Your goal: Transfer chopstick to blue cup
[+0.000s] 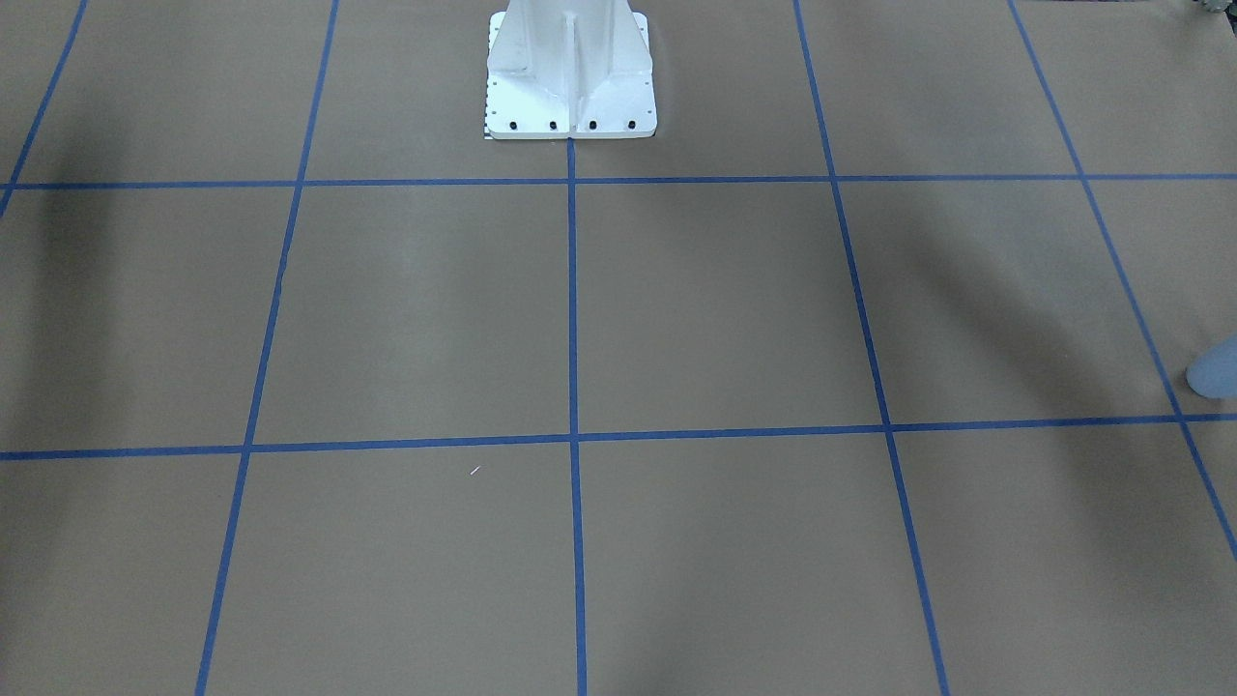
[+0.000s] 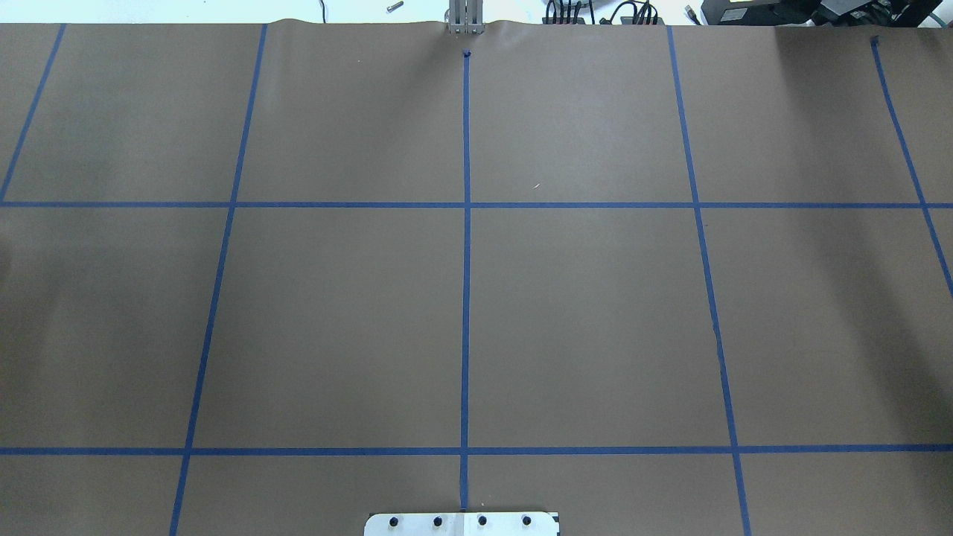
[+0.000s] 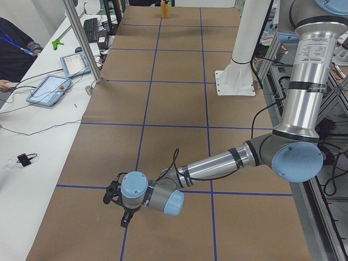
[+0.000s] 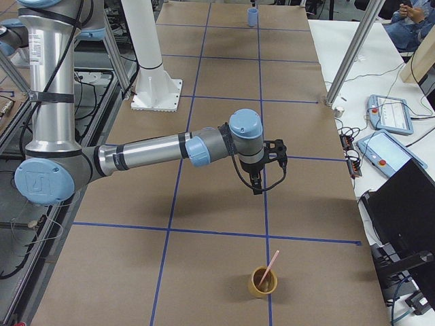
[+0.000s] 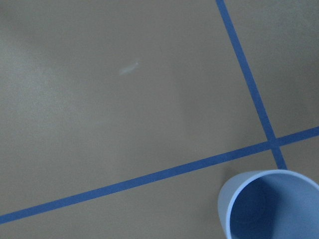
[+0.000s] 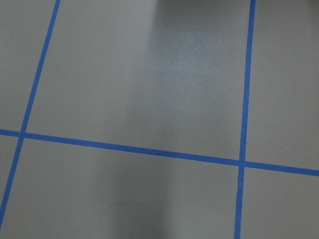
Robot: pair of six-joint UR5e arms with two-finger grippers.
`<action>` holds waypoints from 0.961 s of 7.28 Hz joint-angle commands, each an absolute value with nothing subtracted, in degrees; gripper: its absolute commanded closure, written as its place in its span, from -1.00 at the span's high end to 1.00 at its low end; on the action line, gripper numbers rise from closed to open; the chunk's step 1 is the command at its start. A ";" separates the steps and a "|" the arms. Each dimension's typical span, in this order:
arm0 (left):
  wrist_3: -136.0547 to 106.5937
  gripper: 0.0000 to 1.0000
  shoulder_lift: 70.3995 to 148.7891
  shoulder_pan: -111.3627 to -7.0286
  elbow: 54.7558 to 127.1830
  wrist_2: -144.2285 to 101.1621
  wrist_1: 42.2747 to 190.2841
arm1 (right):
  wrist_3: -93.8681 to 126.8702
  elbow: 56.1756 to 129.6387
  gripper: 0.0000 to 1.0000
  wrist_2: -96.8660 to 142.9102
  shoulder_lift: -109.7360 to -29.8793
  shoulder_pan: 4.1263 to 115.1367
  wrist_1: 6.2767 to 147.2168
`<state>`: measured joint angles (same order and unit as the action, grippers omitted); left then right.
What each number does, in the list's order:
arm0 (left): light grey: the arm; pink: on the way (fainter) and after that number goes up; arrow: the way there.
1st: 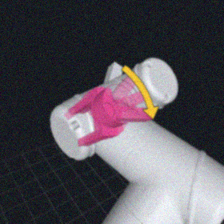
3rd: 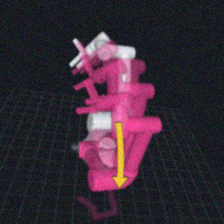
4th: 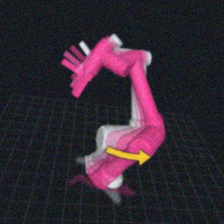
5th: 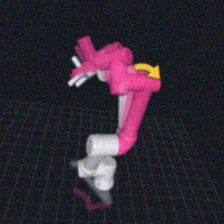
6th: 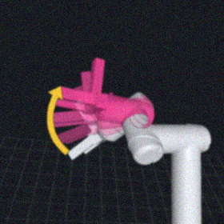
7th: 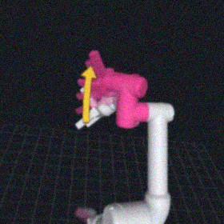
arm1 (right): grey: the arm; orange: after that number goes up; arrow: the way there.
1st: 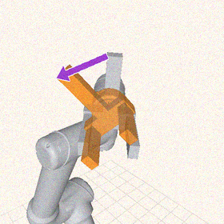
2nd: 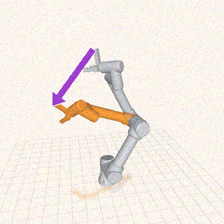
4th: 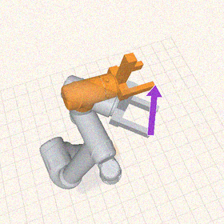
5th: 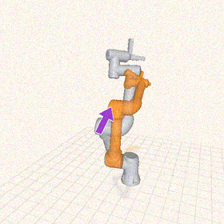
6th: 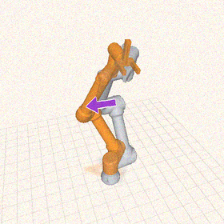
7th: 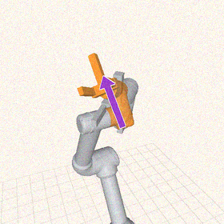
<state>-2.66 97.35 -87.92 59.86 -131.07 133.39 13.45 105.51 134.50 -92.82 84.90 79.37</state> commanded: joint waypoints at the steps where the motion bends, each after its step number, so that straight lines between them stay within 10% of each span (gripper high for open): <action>1: -6.31 0.96 97.38 -85.62 59.85 -130.87 135.87 | 13.45 105.47 1.00 134.47 -92.90 84.90 79.37; 5: -6.42 0.78 96.68 -81.84 59.77 -130.96 137.55 | 13.45 105.47 1.00 134.21 -92.90 84.90 79.37; 7: -6.33 -0.83 96.59 -81.74 59.77 -131.04 137.64 | 13.54 105.47 1.00 133.77 -92.90 84.90 79.37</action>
